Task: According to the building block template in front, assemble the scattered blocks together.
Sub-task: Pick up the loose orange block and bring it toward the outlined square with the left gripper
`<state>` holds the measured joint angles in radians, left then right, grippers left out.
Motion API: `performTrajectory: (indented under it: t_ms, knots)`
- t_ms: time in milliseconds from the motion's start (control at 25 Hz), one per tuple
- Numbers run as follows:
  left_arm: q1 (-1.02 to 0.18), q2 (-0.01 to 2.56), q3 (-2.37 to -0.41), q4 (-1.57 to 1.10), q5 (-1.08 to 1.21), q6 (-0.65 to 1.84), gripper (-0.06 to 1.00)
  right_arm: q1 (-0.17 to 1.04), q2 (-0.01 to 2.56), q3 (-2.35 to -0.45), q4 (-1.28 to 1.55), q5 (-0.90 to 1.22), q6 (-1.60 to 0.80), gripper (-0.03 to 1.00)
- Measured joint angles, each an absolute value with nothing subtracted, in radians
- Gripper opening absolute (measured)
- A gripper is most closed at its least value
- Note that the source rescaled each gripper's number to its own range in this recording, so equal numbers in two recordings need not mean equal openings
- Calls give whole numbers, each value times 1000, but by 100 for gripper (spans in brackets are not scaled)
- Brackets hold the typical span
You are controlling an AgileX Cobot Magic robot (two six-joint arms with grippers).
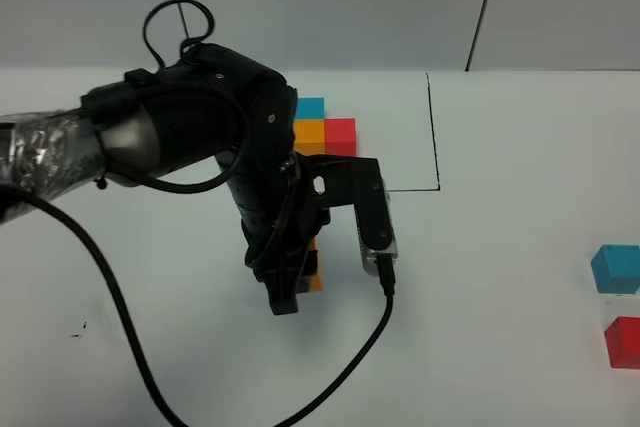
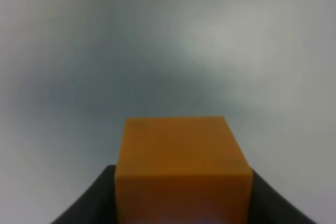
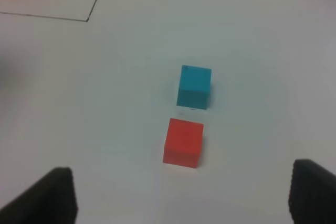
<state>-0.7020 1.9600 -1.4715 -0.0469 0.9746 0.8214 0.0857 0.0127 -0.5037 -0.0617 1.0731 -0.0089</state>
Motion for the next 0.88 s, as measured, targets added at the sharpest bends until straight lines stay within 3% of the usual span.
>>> performTrajectory:
  t_ms: [880]
  knots:
    - [-713, 2117, -1508, -63, 943, 832, 0, 86, 13, -504, -62, 1073, -9, 67]
